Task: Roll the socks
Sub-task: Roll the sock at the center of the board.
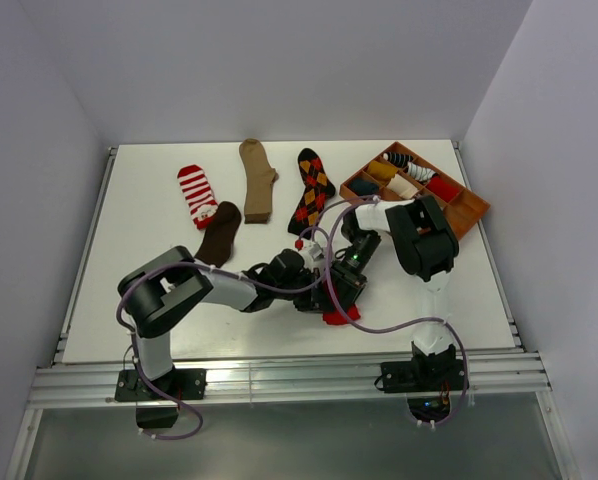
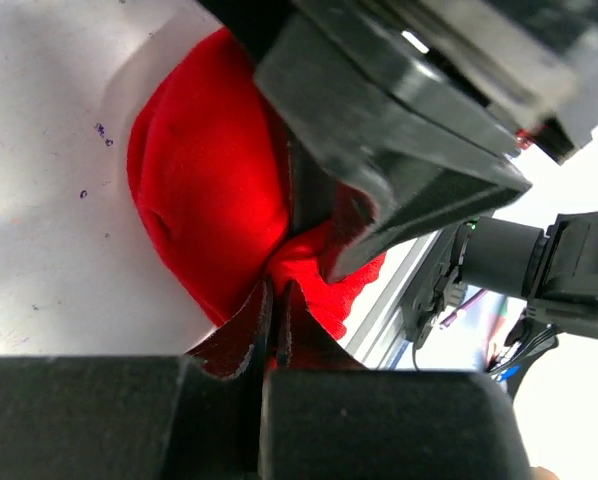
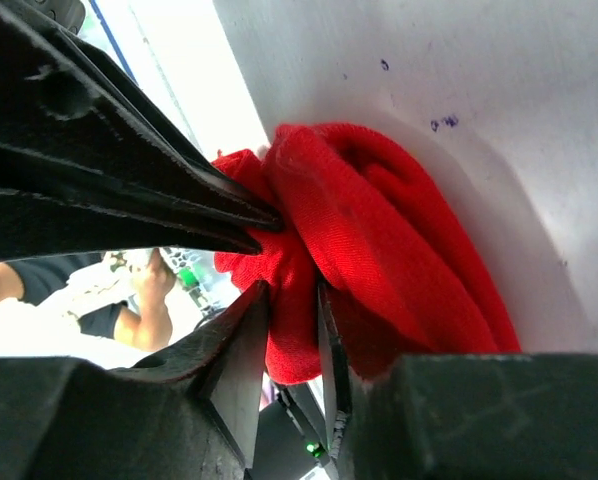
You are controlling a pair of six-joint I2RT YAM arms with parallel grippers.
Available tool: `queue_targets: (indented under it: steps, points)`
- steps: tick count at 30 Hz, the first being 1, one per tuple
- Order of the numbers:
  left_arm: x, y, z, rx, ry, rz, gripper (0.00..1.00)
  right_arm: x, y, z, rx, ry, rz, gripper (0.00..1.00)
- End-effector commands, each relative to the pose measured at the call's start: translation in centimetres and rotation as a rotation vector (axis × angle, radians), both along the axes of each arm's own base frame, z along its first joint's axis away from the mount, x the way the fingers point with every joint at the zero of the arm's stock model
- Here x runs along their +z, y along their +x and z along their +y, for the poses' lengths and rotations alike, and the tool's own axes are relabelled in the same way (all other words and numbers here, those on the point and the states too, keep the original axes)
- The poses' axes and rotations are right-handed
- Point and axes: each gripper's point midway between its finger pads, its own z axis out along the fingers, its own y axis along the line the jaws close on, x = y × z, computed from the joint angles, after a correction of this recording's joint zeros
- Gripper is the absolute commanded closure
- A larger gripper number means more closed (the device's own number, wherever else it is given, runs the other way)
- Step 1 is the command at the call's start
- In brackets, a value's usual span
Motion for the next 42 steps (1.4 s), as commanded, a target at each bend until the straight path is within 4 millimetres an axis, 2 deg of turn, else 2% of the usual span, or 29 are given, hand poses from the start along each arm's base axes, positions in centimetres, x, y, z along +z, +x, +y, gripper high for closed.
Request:
queue_targets:
  steps: [1,14,22,27,36,38,40,41,42]
  points:
    - [-4.4,-2.2,2.0,0.001,0.167,0.121,1.00,-1.9,3.3,0.0,0.034,0.024,-0.226,0.66]
    - [-6.4,-3.2,3.6,-0.001,0.273,0.197,1.00,-0.9,3.5,-0.3,0.022,0.020,-0.311,0.55]
    - [-7.4,-3.3,5.2,0.015,0.338,0.222,1.00,0.1,4.8,-0.5,-0.012,0.001,-0.417,0.52]
    - [-7.6,-3.3,5.5,0.023,0.351,0.250,1.00,0.6,6.0,-0.9,-0.050,-0.011,-0.499,0.50]
    - [-7.5,-3.4,5.8,0.018,0.372,0.314,1.00,4.1,8.7,-2.3,-0.132,0.054,-0.661,0.48]
    - [-7.3,-3.3,5.6,0.016,0.366,0.332,1.00,4.3,8.8,-2.7,-0.134,0.063,-0.705,0.47]
    - [-7.1,-3.3,5.6,0.016,0.370,0.356,1.00,5.7,8.8,-3.1,-0.127,0.090,-0.801,0.47]
    - [-7.2,-3.4,5.7,0.017,0.382,0.367,1.00,5.2,8.6,-3.2,-0.121,0.091,-0.801,0.46]
    - [-7.2,-3.6,5.9,0.013,0.384,0.388,1.00,6.0,8.6,-3.3,-0.097,0.113,-0.859,0.46]
